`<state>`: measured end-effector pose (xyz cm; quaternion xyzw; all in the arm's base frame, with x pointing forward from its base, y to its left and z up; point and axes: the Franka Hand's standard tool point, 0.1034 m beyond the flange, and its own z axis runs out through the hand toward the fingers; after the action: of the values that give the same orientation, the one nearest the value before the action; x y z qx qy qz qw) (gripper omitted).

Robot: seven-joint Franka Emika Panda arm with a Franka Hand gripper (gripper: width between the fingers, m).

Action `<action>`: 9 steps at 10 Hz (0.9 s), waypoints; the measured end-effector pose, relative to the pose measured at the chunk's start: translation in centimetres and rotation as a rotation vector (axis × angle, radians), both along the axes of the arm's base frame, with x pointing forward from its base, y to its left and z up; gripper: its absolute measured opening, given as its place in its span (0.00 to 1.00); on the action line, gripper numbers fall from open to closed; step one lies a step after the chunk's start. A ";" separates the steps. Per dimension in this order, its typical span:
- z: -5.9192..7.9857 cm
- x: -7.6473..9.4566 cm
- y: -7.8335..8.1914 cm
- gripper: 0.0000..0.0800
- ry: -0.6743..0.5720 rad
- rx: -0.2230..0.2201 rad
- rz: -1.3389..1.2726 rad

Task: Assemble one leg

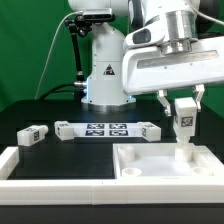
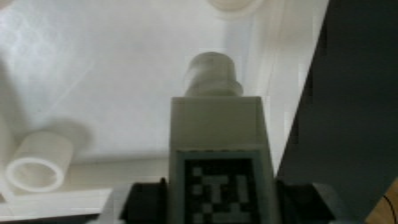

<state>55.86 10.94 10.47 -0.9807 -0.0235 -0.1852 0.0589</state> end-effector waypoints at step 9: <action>-0.4 4.0 0.6 0.36 -0.147 -0.026 0.077</action>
Offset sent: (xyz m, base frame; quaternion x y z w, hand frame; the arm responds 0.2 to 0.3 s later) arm 0.0311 0.0063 0.0084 -0.0115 0.0129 -0.0734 0.9972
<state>59.82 11.52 10.08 -0.9635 -0.0679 -0.2539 0.0513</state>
